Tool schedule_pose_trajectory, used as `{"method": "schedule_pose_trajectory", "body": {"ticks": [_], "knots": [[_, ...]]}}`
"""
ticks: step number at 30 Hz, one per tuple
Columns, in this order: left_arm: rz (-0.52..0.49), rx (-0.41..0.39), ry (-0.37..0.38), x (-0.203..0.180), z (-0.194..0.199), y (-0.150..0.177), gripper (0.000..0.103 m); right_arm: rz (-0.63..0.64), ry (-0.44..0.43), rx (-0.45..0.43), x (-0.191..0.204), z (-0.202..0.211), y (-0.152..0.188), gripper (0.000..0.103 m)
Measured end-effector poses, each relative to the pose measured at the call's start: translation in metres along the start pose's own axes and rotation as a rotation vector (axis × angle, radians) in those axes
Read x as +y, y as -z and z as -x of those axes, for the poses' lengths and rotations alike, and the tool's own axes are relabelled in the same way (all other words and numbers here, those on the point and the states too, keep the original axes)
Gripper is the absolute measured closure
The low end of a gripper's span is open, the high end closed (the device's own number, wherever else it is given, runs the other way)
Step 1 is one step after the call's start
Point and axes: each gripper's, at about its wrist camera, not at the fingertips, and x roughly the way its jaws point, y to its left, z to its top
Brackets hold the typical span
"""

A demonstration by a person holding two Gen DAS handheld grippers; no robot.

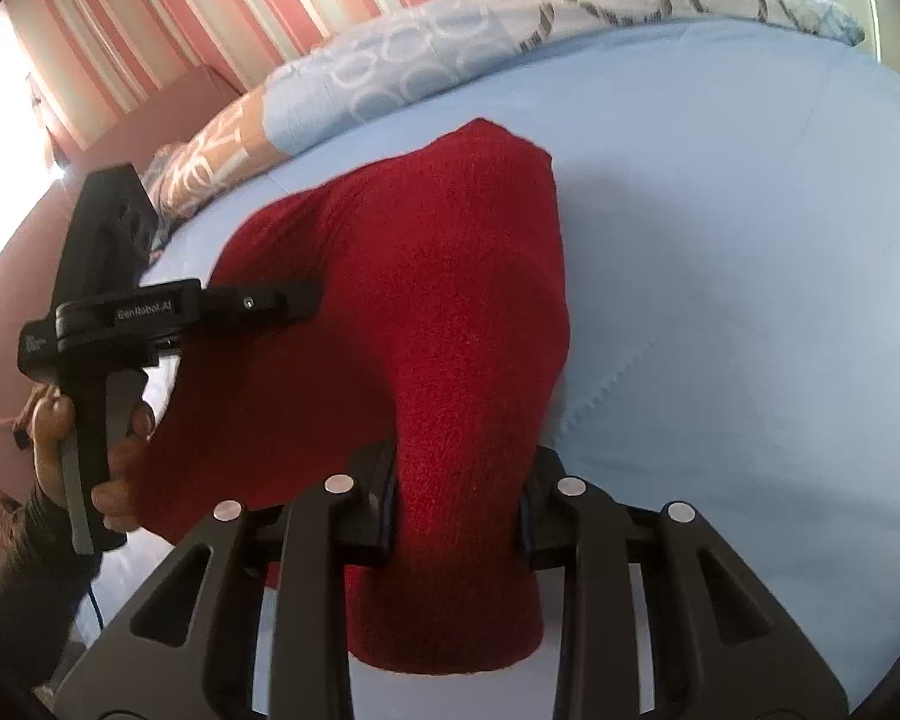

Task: Fold small clothes

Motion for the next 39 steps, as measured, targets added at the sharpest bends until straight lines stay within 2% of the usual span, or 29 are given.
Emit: {"method": "schedule_pose_trajectory", "body": {"ticks": [4, 7, 10, 11, 12, 14, 16, 17, 20, 23, 26, 29, 33, 37, 39], "knots": [[-0.014, 0.002, -0.001, 0.004, 0.001, 0.006, 0.048, -0.01, -0.021, 0.001, -0.005, -0.004, 0.003, 0.071], [-0.025, 0.004, -0.03, -0.002, 0.007, 0.005, 0.045, -0.007, -0.034, 0.005, -0.003, 0.002, -0.001, 0.064], [-0.052, 0.014, -0.075, -0.011, 0.018, 0.008, 0.044, -0.005, -0.04, -0.013, 0.0, 0.021, -0.002, 0.051], [-0.08, 0.013, -0.111, -0.015, 0.025, 0.012, 0.043, 0.017, -0.03, -0.035, 0.004, 0.032, 0.001, 0.039], [-0.106, 0.004, -0.139, -0.019, 0.03, 0.014, 0.042, 0.032, -0.01, -0.062, 0.006, 0.04, 0.003, 0.025], [-0.154, -0.032, -0.217, -0.027, 0.049, 0.024, 0.038, 0.08, 0.073, -0.144, 0.008, 0.063, 0.01, 0.019], [-0.187, -0.066, -0.294, -0.036, 0.062, 0.033, 0.037, 0.108, 0.165, -0.169, 0.01, 0.069, 0.01, 0.019], [-0.213, -0.104, -0.35, -0.044, 0.071, 0.042, 0.036, 0.139, 0.252, -0.179, 0.014, 0.071, 0.012, 0.019], [-0.291, -0.152, -0.435, -0.065, 0.077, 0.068, 0.035, 0.238, 0.397, -0.157, 0.028, 0.064, 0.018, 0.019], [-0.391, -0.174, -0.554, -0.078, 0.058, 0.085, 0.035, 0.296, 0.475, -0.129, 0.032, 0.05, 0.027, 0.019], [-0.414, -0.151, -0.61, -0.069, 0.033, 0.097, 0.033, 0.3, 0.484, -0.103, 0.022, 0.039, 0.03, 0.019], [-0.406, -0.162, -0.619, -0.056, 0.023, 0.098, 0.024, 0.269, 0.449, -0.071, 0.008, 0.025, 0.027, 0.017], [-0.369, -0.177, -0.579, -0.034, 0.02, 0.092, 0.011, 0.217, 0.402, -0.052, -0.005, 0.017, 0.028, 0.013], [-0.354, -0.17, -0.514, -0.034, 0.039, 0.09, 0.012, 0.187, 0.344, -0.057, -0.004, 0.028, 0.024, 0.014], [-0.372, -0.194, -0.491, -0.046, 0.055, 0.086, 0.013, 0.175, 0.296, -0.085, 0.003, 0.044, 0.018, 0.015]]}}
